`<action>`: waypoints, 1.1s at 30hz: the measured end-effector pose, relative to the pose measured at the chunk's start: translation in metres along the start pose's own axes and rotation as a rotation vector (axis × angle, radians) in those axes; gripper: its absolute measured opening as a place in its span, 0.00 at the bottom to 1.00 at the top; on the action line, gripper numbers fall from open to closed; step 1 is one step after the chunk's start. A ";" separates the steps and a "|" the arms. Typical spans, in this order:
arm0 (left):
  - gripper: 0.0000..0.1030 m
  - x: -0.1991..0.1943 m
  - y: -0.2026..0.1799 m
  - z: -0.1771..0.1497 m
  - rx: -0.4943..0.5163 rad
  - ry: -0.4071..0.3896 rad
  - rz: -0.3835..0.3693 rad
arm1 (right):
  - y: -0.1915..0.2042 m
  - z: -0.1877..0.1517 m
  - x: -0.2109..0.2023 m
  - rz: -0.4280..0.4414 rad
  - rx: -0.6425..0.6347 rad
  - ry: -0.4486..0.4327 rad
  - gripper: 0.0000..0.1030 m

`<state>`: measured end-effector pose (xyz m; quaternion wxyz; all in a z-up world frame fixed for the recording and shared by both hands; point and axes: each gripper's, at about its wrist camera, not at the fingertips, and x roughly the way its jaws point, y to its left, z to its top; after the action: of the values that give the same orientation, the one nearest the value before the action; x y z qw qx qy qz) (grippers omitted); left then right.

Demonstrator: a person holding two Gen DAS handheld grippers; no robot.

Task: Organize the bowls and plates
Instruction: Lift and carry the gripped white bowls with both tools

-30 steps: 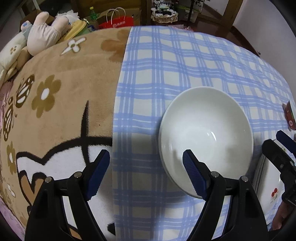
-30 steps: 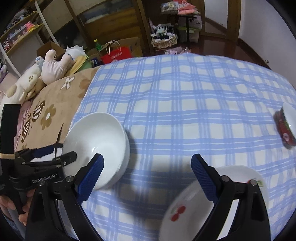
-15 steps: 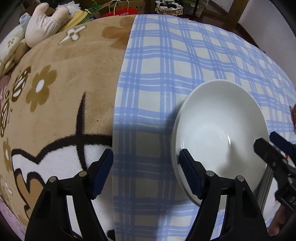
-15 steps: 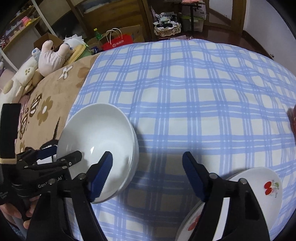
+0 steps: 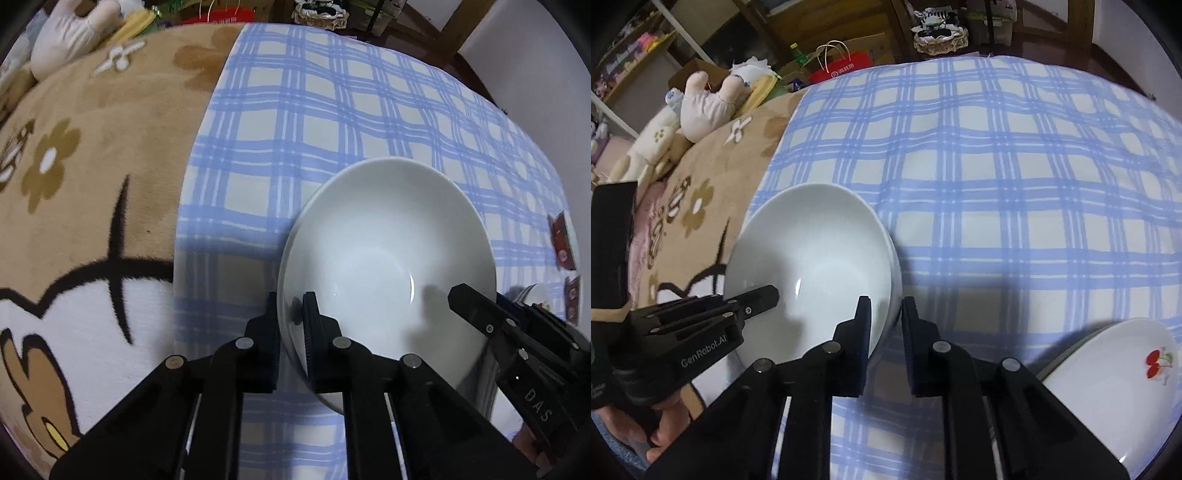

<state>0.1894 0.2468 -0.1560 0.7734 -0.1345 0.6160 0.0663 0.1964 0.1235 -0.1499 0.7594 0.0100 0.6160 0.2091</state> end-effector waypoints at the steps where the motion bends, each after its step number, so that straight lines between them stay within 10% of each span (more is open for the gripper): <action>1: 0.11 0.000 -0.001 -0.001 0.003 -0.005 0.007 | 0.001 -0.001 0.000 -0.008 -0.004 -0.003 0.15; 33: 0.11 -0.006 -0.120 0.038 0.039 -0.037 -0.018 | -0.105 0.028 -0.054 -0.011 0.088 -0.180 0.14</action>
<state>0.2557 0.1438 -0.1273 0.7878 -0.1236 0.6014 0.0497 0.2463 0.0166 -0.1221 0.8117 0.0589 0.5538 0.1759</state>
